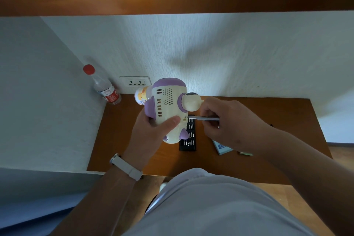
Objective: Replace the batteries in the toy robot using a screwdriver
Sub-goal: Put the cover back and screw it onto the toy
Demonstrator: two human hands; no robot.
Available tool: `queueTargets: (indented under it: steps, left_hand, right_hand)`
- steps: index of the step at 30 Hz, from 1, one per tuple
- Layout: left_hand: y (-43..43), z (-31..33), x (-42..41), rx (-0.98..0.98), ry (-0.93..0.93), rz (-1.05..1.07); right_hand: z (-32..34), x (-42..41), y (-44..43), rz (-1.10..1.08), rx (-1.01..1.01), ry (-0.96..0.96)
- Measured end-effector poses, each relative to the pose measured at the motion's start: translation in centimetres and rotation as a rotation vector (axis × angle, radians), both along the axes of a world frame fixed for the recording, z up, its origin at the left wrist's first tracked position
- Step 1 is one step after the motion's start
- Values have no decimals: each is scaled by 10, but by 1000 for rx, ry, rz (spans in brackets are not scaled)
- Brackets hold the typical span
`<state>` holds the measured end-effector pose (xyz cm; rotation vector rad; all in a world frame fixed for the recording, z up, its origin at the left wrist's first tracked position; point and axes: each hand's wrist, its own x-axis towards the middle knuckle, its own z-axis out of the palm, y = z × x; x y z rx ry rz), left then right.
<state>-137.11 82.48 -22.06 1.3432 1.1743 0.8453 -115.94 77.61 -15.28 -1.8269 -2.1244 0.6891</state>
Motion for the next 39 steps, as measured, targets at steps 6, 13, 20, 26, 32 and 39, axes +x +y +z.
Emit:
queueTargets:
  steps: [6,13,20,26,32,39]
  left_hand:
    - [-3,4,2,-28,-64,-23]
    - [-4,4,6,-21,-55,-40]
    - [-5,3,11,-44,-78,-15]
    - [-7,3,17,-50,-55,-41]
    - [-9,2,23,-36,-36,-31]
    - [-10,2,26,-50,-31,-51]
  right_hand:
    - [3,2,-1,-13,7,-22]
    - [2,5,-2,-7,27,-42]
    - [-1,9,-9,-11,1,-35]
    - [4,12,-13,-26,22,-35]
    - [4,18,-17,-20,44,-64]
    - [-1,22,-22,-53,41,-25]
